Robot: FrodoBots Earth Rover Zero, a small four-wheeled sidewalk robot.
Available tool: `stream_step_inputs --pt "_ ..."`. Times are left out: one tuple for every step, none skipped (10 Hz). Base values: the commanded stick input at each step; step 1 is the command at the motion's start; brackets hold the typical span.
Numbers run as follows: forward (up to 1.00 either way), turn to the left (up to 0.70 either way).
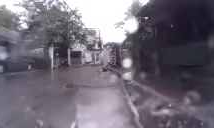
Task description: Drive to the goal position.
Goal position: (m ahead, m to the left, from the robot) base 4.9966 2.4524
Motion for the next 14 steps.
stream_step_inputs --pt "1.00 0.27" --pt "1.00 0.27" --pt "1.00 0.27" --pt "1.00 0.17" --pt "1.00 0.00" --pt "1.00 0.00" --pt "1.00 0.00" --pt "1.00 0.00" --pt "1.00 0.00" --pt "1.00 0.00" --pt "1.00 0.00" --pt "1.00 0.00" --pt "1.00 0.00" --pt "1.00 0.00"
